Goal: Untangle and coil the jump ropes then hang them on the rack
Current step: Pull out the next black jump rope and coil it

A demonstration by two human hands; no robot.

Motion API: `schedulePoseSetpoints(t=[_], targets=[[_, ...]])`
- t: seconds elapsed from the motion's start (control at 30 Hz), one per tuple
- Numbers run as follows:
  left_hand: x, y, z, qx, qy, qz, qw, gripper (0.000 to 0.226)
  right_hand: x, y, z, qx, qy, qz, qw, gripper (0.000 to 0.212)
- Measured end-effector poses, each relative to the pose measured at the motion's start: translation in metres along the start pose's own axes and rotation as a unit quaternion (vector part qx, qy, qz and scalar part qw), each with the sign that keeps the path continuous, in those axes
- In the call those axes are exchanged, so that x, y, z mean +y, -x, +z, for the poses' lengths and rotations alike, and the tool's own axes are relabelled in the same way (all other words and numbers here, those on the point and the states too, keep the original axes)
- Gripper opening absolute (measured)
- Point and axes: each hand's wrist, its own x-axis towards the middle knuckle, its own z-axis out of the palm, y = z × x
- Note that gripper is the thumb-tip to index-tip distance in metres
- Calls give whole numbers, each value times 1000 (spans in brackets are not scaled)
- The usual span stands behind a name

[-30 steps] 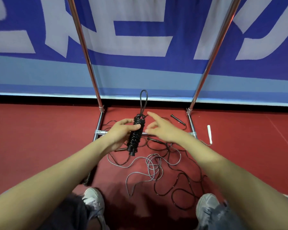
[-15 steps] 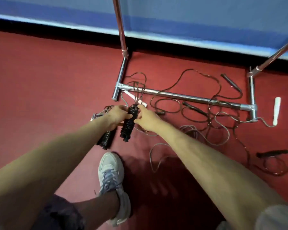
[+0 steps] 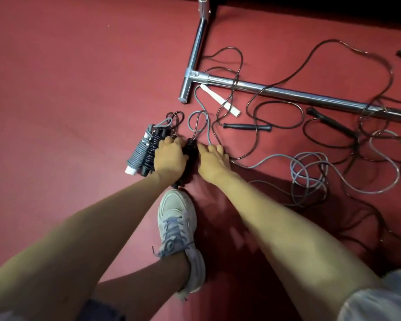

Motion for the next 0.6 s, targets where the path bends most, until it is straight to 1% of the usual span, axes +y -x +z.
schedulePoseSetpoints(t=[0.13, 0.23, 0.33, 0.4, 0.5, 0.6], targets=[[5, 2, -1, 3, -31, 1, 1000, 48, 7, 9, -11, 1, 8, -35, 999, 68], [23, 8, -4, 24, -23, 26, 999, 43, 17, 23, -27, 56, 7, -71, 996, 62], [54, 13, -3, 18, 43, 86, 995, 40, 43, 44, -50, 123, -6, -94, 988, 58], [81, 18, 0, 12, 76, 132, 988, 40, 73, 62, -65, 157, -21, -70, 985, 58], [127, 29, 8, -1, 102, 190, 976, 40, 131, 90, -80, 203, -26, 4, 979, 57], [168, 41, 25, -19, 123, 213, 969, 41, 186, 116, -88, 222, -30, 77, 971, 55]])
